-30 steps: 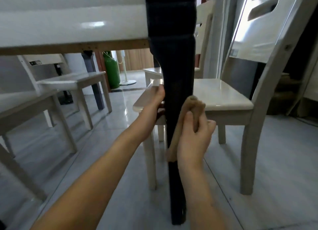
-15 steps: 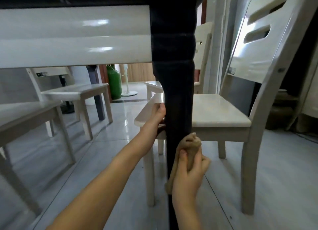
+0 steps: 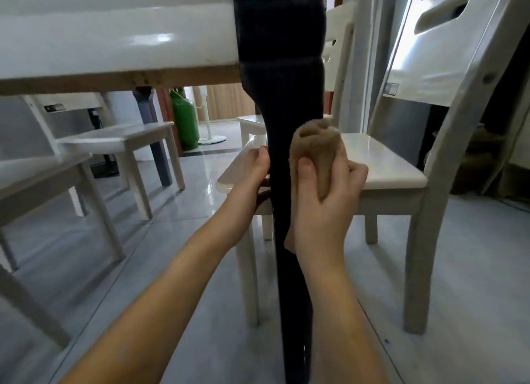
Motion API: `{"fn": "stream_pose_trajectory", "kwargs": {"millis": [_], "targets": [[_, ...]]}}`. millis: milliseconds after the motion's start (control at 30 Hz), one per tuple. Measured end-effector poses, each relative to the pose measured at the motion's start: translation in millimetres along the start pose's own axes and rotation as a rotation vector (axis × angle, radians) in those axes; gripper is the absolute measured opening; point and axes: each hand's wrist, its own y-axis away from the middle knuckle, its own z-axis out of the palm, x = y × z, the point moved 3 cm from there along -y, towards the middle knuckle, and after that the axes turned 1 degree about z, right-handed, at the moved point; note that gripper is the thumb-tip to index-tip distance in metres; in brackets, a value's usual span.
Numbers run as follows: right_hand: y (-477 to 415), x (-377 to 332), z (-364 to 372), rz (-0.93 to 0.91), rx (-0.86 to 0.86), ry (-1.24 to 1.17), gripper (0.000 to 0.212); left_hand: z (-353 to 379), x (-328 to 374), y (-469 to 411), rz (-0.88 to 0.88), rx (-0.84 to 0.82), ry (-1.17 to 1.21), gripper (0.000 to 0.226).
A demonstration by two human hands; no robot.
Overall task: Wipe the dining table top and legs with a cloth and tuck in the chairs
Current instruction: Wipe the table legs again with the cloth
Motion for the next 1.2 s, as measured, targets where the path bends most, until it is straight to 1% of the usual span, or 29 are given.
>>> {"fn": "stream_pose_trajectory", "kwargs": {"millis": [33,67,133,167,200,267,367,400,433,467,567,633,667,733,833,900,967,1000,1067,1133,1200], "targets": [[12.2,12.4,-5.1,0.016,-0.011,-0.012,0.039,0.2,-0.8,-1.5,-0.005,0.007,0.002,0.032],[26.5,26.2,-10.2,0.049,-0.016,-0.017,0.038,0.4,-0.3,-1.7,-0.009,0.014,0.011,0.036],[59.7,57.4,-20.5,0.154,-0.008,-0.002,0.042,0.5,-0.3,-2.0,-0.022,0.025,0.017,0.056],[76.2,72.4,-24.8,0.214,0.0,0.007,0.039,1.4,0.4,-2.1,-0.034,0.026,0.011,0.058],[91.5,84.9,-29.0,0.262,0.01,0.016,0.035,1.9,1.4,-2.1,-0.052,0.032,0.016,0.056],[115.0,101.0,-35.2,0.297,0.025,0.034,0.028,3.2,4.7,-1.1,-0.08,0.063,0.063,0.048],[124.9,109.2,-37.8,0.339,0.04,0.055,0.023,5.9,5.0,4.0,-0.05,0.102,0.117,0.027],[124.5,110.1,-38.0,0.343,0.047,0.07,0.024,7.6,3.2,5.9,-0.022,0.118,0.128,0.022],[124.7,110.6,-38.3,0.337,0.054,0.091,0.032,8.3,-0.4,8.4,0.015,0.14,0.125,0.019],[126.8,110.0,-39.6,0.34,0.057,0.109,0.039,9.3,-4.2,11.9,0.063,0.158,0.101,0.021],[140.3,101.9,-46.6,0.43,0.064,0.107,0.041,11.2,-22.7,30.5,0.223,0.2,-0.015,0.029],[158.1,93.7,-56.2,0.526,0.077,0.113,0.04,10.2,-45.4,52.0,0.239,0.243,-0.097,0.028],[168.6,88.7,-63.0,0.587,0.092,0.119,0.04,9.4,-59.0,66.4,0.208,0.258,-0.156,0.027],[192.6,79.2,-82.1,0.715,0.102,0.185,0.04,9.0,-86.9,105.5,0.07,0.245,-0.281,0.022],[229.6,55.8,-119.3,0.888,0.089,0.291,0.039,9.9,-115.1,180.0,-0.227,0.124,-0.37,0.016],[247.5,27.5,-146.8,1.008,0.053,0.361,0.035,14.7,-111.3,237.7,-0.405,0.033,-0.398,0.018],[253.5,-9.0,-171.8,1.099,0.001,0.447,0.033,23.6,-86.5,285.0,-0.553,-0.027,-0.373,0.022],[248.3,-35.2,-185.3,1.141,-0.031,0.509,0.034,27.7,-61.3,303.7,-0.641,-0.043,-0.359,0.022],[237.0,-72.0,-200.2,1.135,-0.152,0.606,0.037,32.9,-18.3,328.5,-0.744,-0.04,-0.324,0.019],[208.3,-116.6,-216.0,1.155,-0.234,0.7,0.043,39.9,43.6,336.6,-0.85,-0.024,-0.302,0.019],[163.8,-174.7,-219.8,1.19,-0.28,0.736,0.045,47.4,125.0,329.5,-0.935,-0.013,-0.283,0.021]]}}
